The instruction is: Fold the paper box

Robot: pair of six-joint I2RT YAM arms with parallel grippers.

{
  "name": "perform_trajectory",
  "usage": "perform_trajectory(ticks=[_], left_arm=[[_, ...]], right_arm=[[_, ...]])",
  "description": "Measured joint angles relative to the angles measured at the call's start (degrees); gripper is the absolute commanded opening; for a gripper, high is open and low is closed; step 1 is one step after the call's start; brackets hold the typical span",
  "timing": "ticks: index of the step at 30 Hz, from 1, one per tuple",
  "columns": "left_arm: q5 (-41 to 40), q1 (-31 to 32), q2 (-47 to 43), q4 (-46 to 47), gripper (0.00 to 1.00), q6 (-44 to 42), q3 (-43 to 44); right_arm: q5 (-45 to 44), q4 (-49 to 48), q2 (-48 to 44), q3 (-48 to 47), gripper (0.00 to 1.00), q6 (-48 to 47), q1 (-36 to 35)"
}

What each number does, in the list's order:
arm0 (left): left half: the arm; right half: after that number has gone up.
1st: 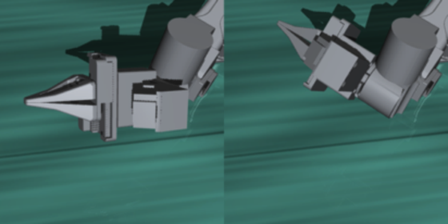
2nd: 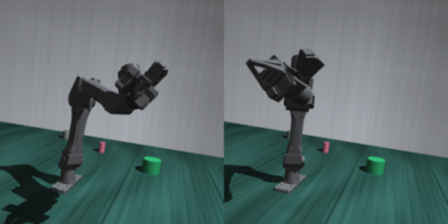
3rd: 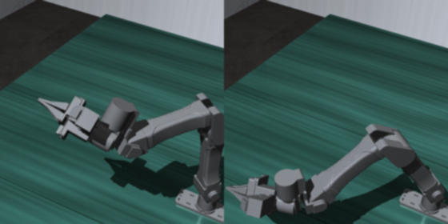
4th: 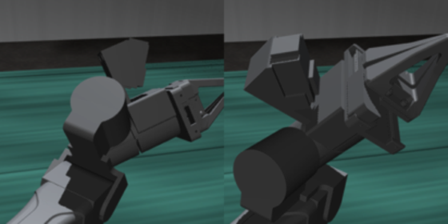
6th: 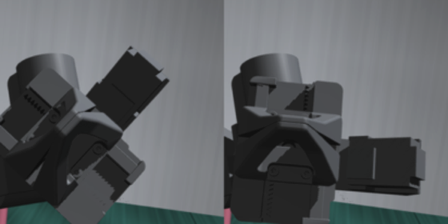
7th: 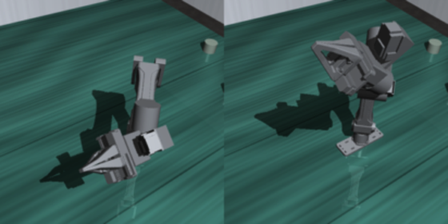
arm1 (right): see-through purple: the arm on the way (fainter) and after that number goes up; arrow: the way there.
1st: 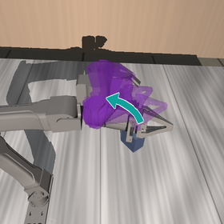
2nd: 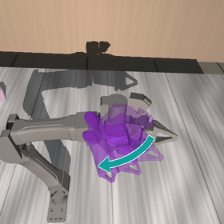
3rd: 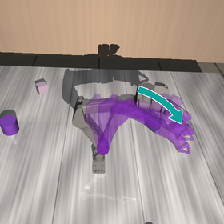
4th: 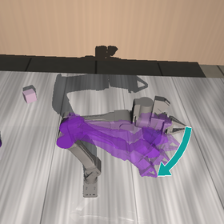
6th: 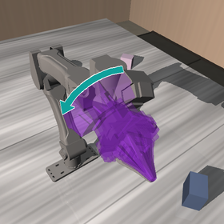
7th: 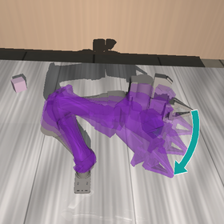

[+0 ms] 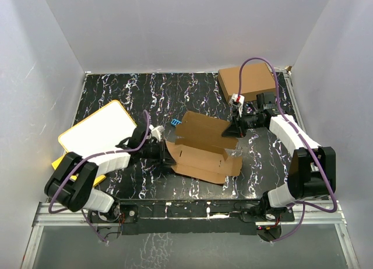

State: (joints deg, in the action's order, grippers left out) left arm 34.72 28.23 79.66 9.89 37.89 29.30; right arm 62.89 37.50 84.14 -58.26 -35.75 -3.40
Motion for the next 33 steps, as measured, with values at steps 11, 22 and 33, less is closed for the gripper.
perform_trajectory(ticks=[11, 22, 33], left_arm=[[0.0, 6.4, 8.6, 3.4, 0.31, 3.5, 1.7], [-0.3, 6.5, 7.2, 4.7, 0.41, 7.0, 3.0], [1.9, 6.6, 9.2, 10.1, 0.43, 9.8, 3.0]], right_arm=[[-0.1, 0.0, 0.0, 0.0, 0.08, 0.0, -0.5], [-0.2, 0.0, 0.4, 0.2, 0.08, 0.0, -0.7], [0.0, 0.0, 0.7, 0.8, 0.08, 0.0, -1.1]])
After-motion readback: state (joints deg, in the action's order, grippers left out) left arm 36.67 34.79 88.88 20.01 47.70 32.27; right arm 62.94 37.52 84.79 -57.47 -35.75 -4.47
